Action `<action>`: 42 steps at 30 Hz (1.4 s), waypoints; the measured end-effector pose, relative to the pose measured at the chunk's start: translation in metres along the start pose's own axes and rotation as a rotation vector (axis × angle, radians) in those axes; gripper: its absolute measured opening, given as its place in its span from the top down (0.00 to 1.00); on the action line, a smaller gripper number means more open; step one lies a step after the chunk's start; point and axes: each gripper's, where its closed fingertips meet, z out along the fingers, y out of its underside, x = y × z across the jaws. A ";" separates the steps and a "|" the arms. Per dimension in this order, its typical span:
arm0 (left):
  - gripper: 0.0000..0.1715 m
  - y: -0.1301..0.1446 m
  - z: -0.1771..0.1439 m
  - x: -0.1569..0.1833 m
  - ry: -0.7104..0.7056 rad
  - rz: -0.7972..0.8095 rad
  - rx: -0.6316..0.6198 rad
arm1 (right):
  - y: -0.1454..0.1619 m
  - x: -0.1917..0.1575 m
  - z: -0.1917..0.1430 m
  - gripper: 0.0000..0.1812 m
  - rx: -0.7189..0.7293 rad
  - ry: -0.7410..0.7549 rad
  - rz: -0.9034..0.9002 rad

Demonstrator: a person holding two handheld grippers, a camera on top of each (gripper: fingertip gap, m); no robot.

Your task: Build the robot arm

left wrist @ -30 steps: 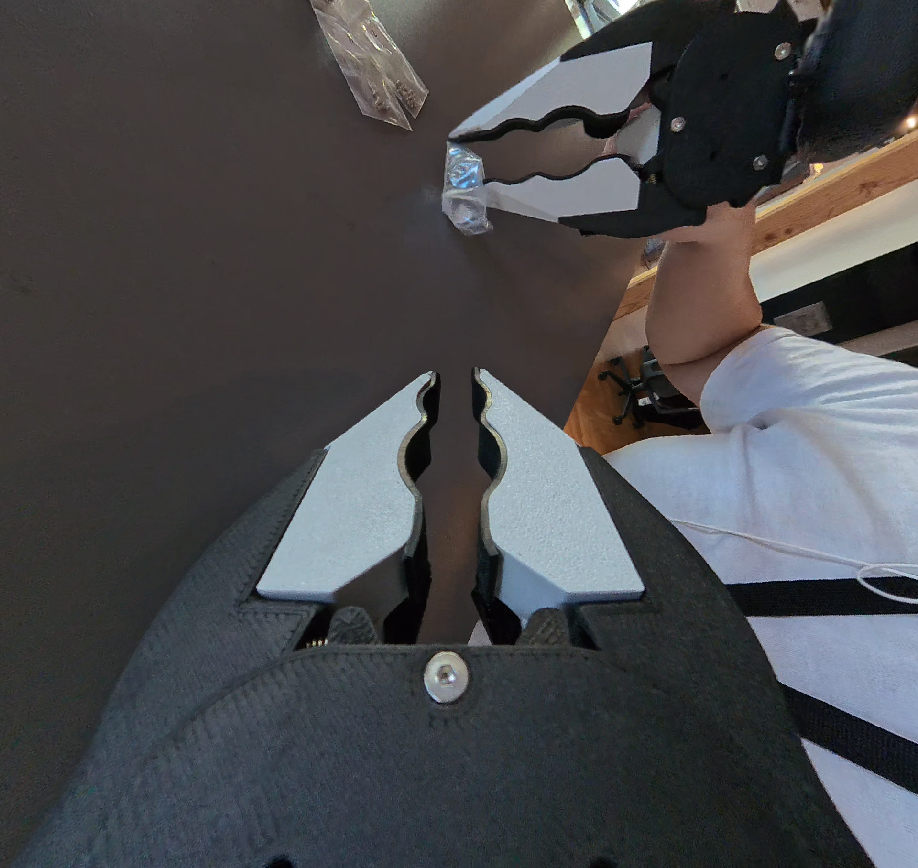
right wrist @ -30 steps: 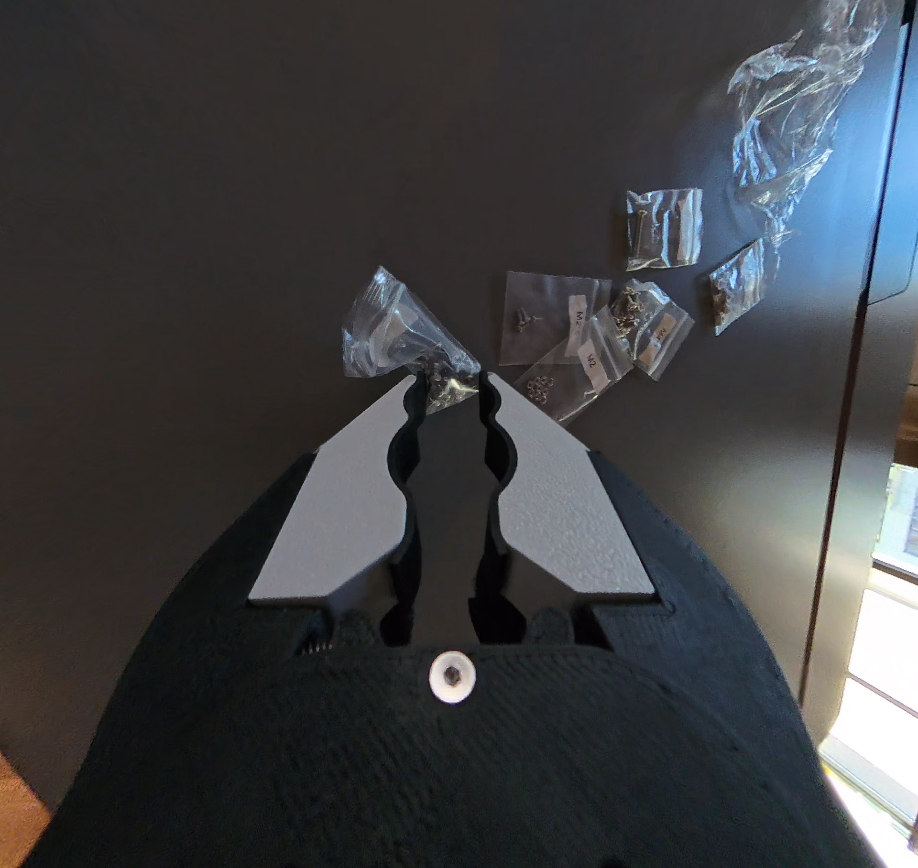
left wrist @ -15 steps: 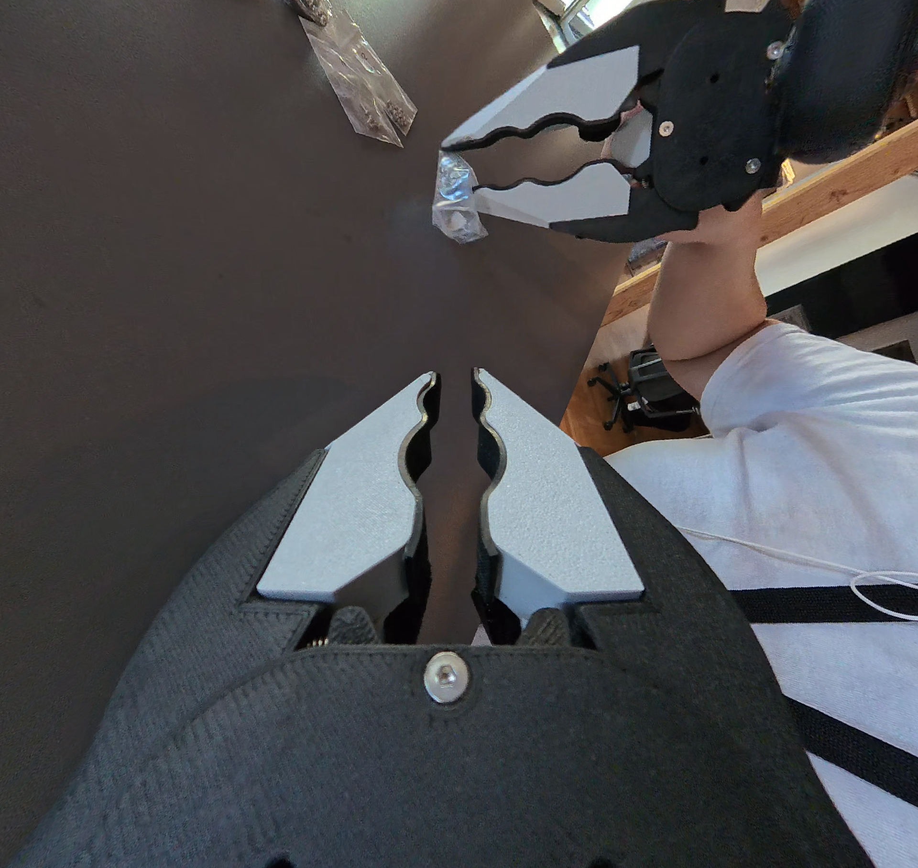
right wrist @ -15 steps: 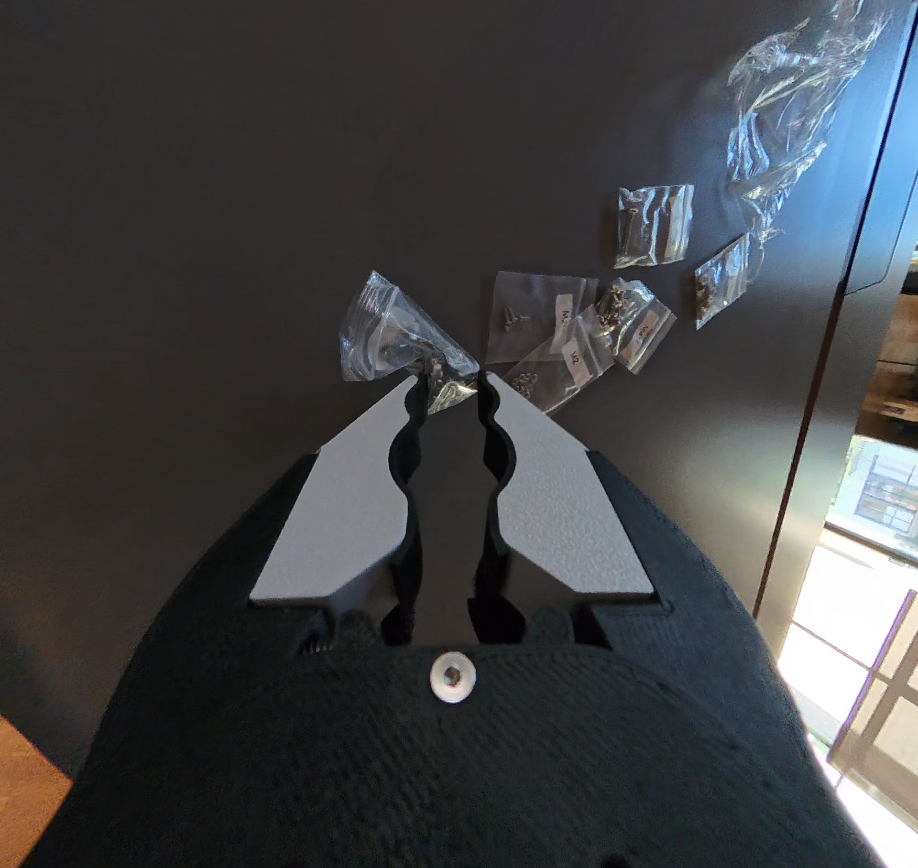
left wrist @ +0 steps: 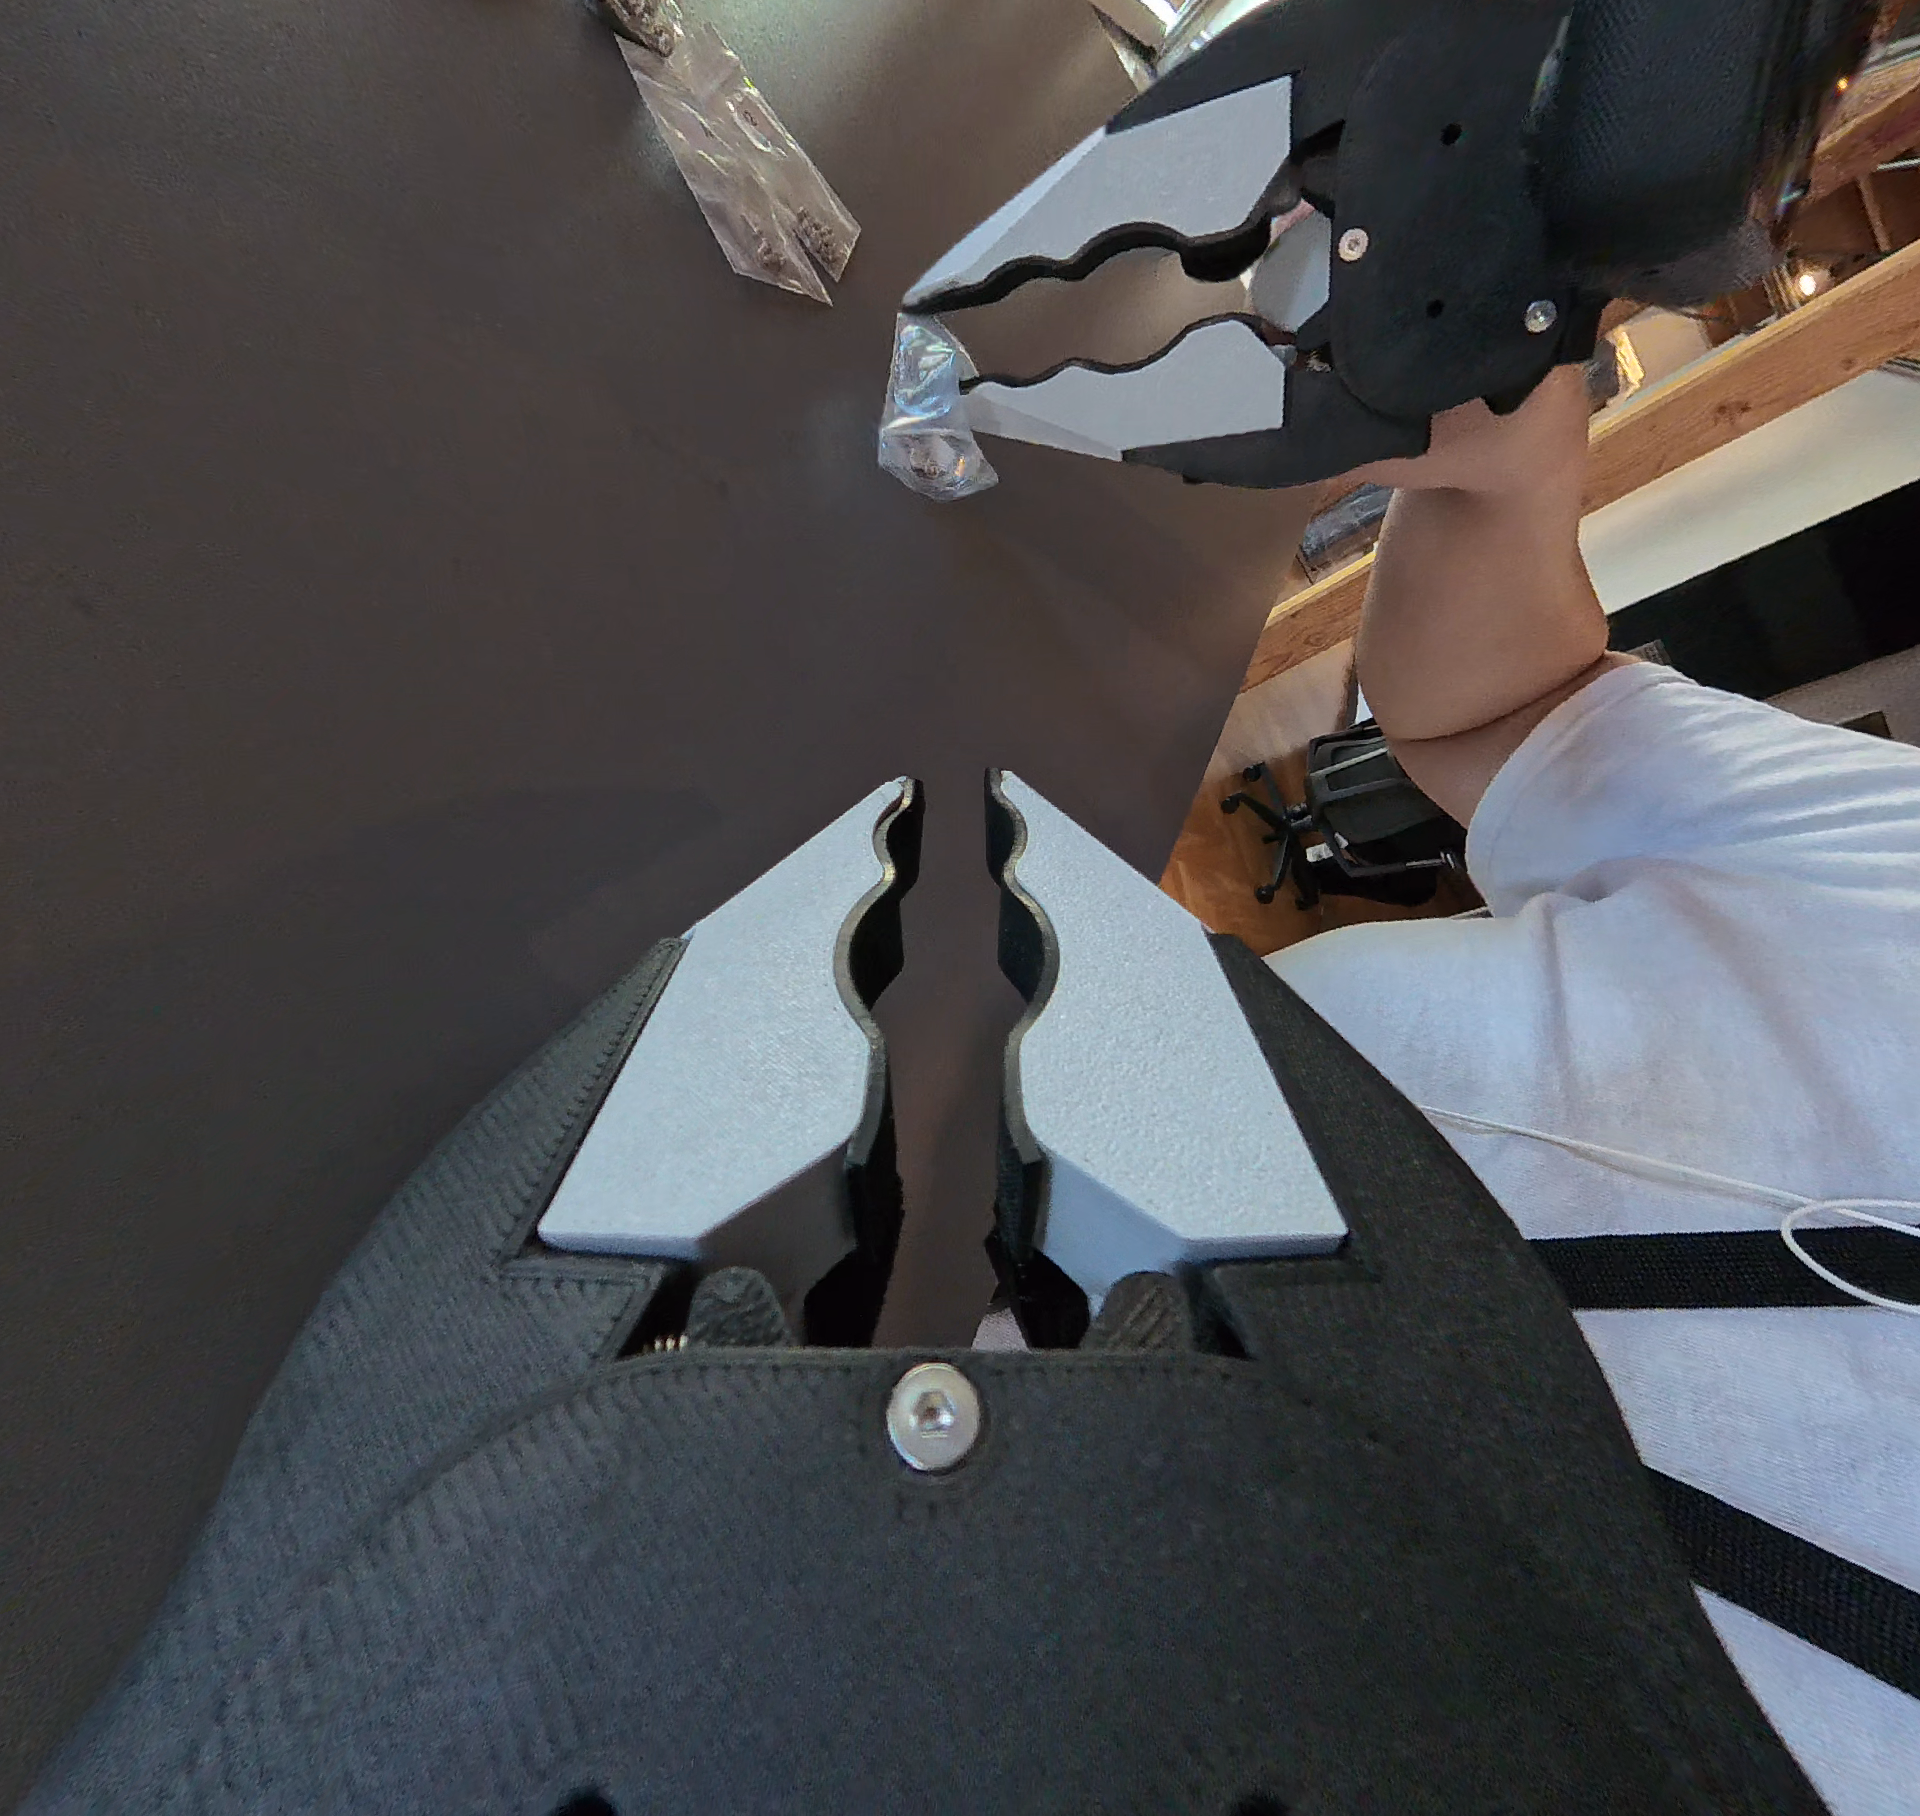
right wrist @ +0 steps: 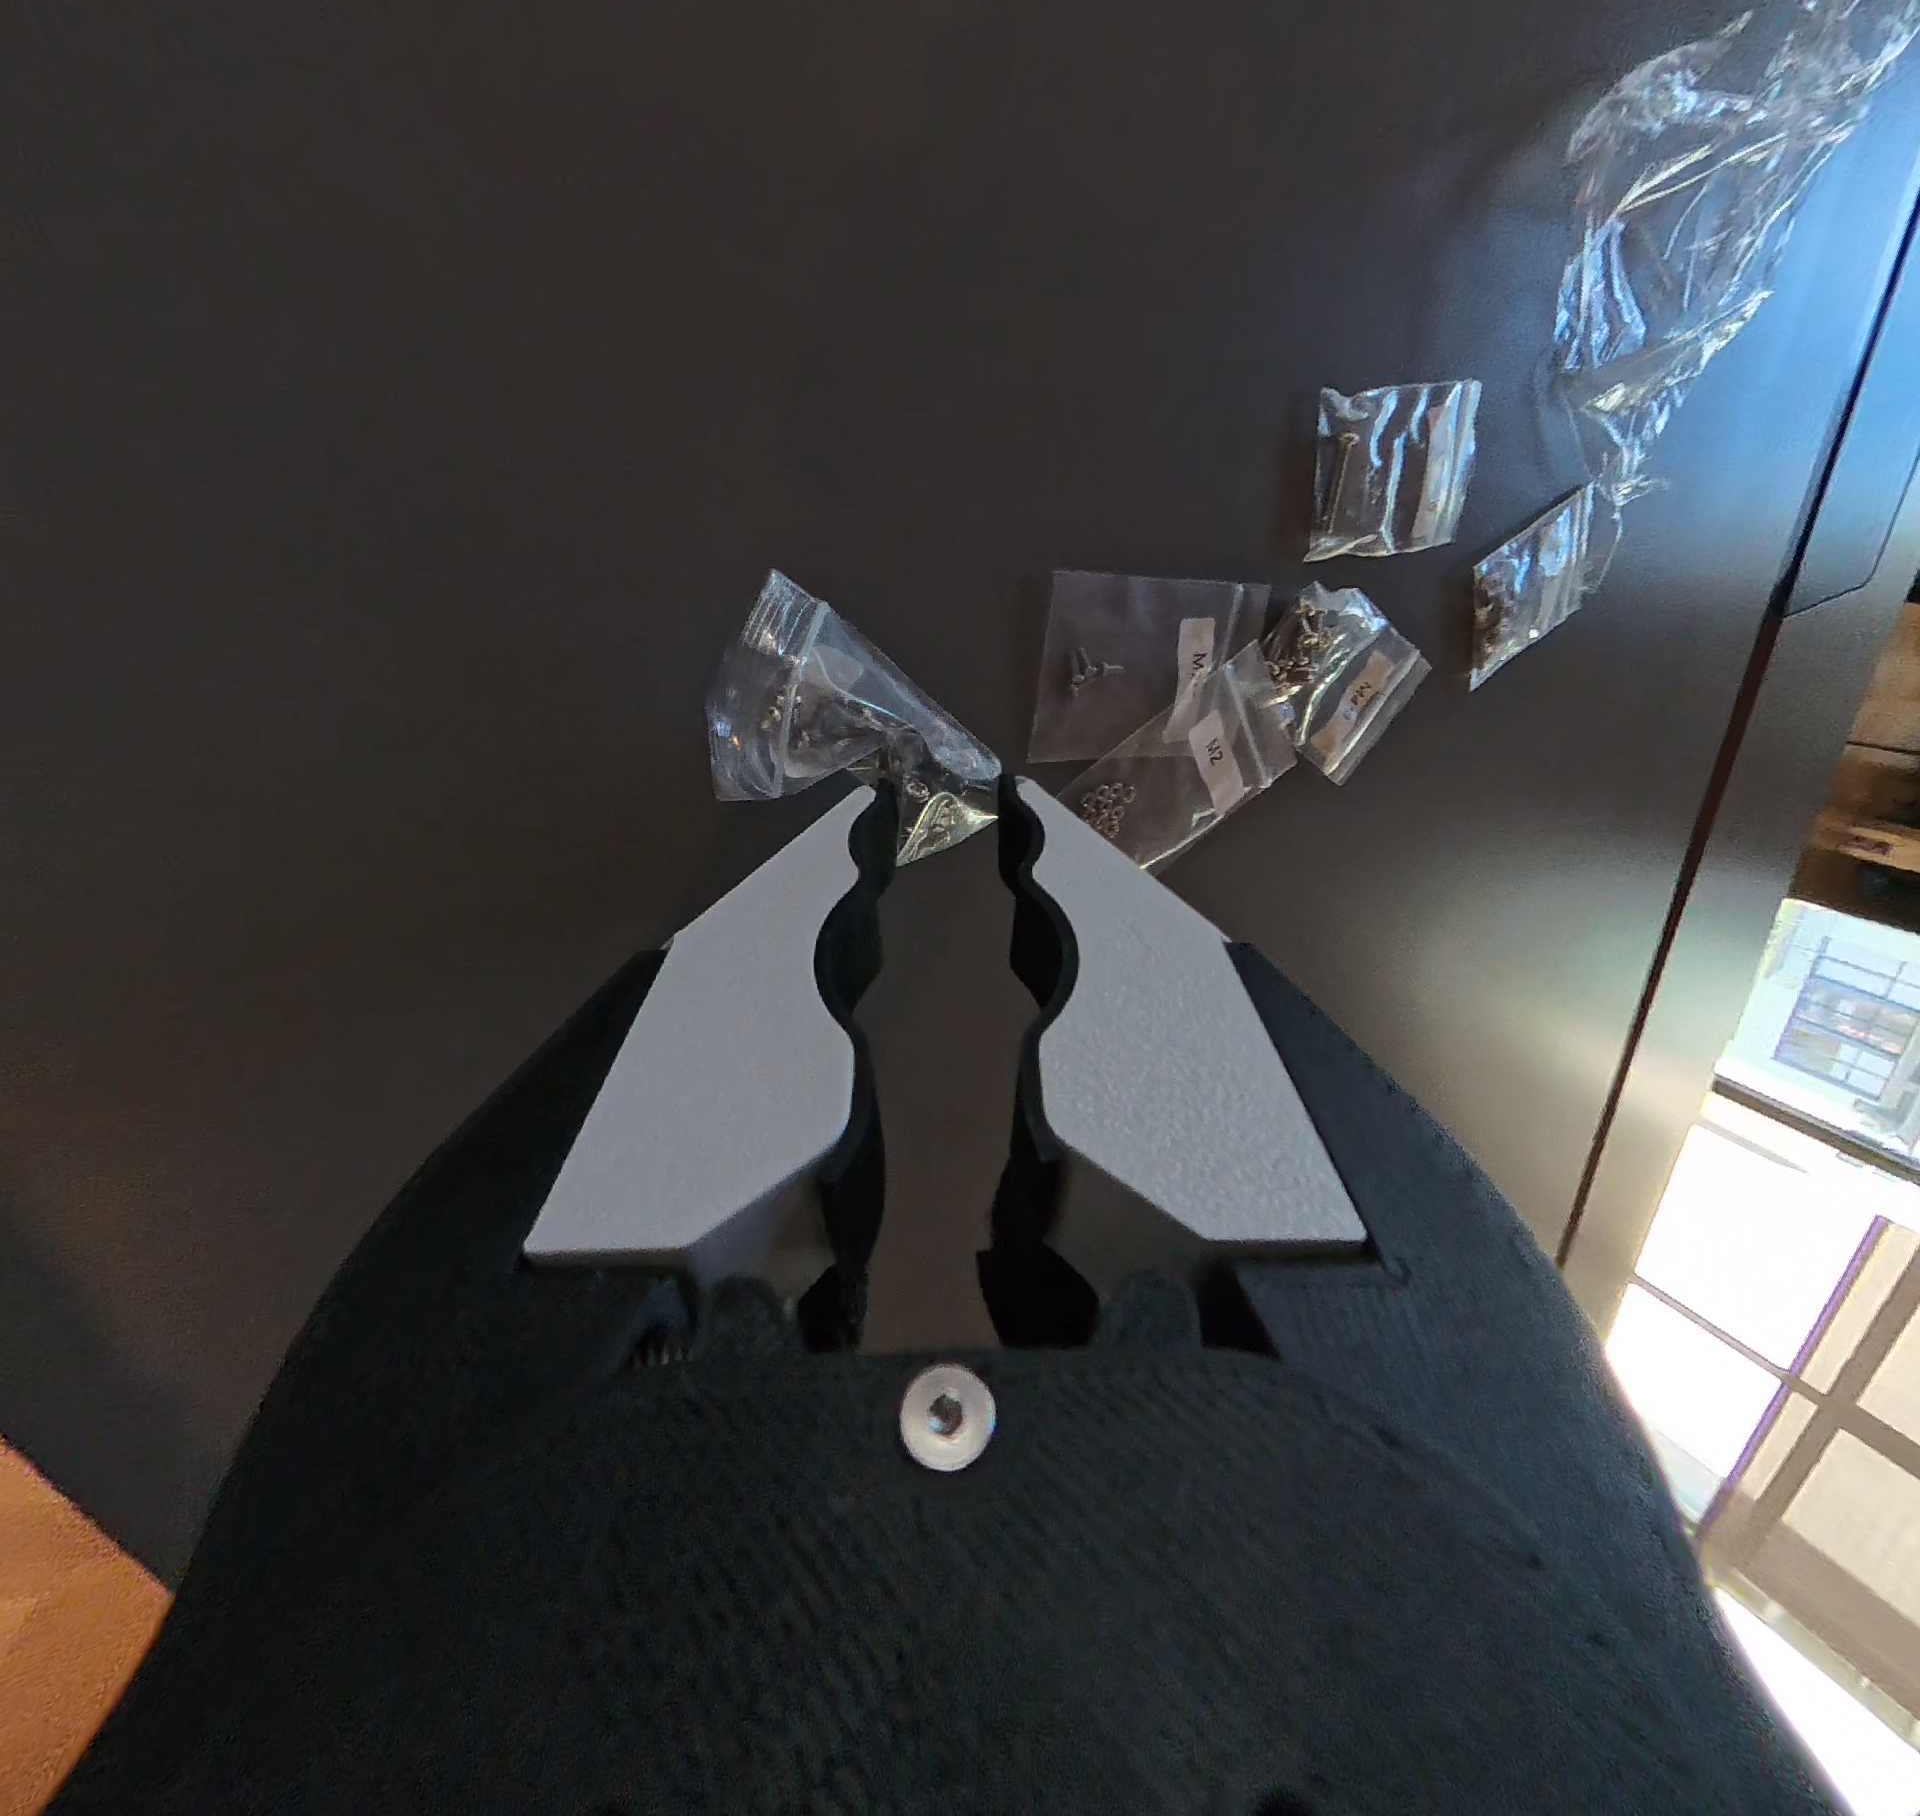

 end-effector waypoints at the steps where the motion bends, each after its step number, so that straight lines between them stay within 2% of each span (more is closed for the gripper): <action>1: 0.94 0.000 0.000 0.000 0.001 0.000 0.000 | 0.000 0.002 0.000 0.90 -0.001 0.015 -0.004; 9: 0.94 0.001 -0.005 0.001 0.013 -0.001 0.011 | 0.001 0.004 0.002 0.90 -0.036 -0.001 0.032; 12: 0.95 0.001 -0.007 0.000 0.011 0.001 0.015 | -0.011 -0.003 -0.003 0.91 -0.003 0.008 -0.027; 15: 0.95 0.001 -0.008 -0.001 0.017 -0.002 0.020 | -0.006 0.001 0.001 0.91 -0.038 -0.007 0.009; 18: 0.95 0.001 -0.009 -0.001 0.017 -0.003 0.021 | -0.015 -0.002 -0.002 0.91 -0.005 0.005 -0.028; 21: 0.95 0.001 -0.009 -0.001 0.020 -0.002 0.018 | -0.008 0.001 0.001 0.91 -0.039 -0.008 0.011; 24: 0.95 0.001 -0.009 -0.001 0.019 -0.001 0.015 | -0.019 -0.006 -0.004 0.91 0.001 0.004 -0.050; 28: 0.95 0.001 -0.008 -0.001 0.022 0.000 0.012 | -0.010 0.001 0.003 0.91 -0.047 -0.012 0.005; 31: 0.95 0.001 -0.009 -0.002 0.023 -0.004 0.014 | -0.020 -0.002 -0.001 0.92 -0.005 0.009 -0.039; 42: 0.95 0.002 -0.008 -0.004 0.018 -0.014 0.004 | -0.019 -0.005 0.004 0.92 -0.008 -0.024 -0.034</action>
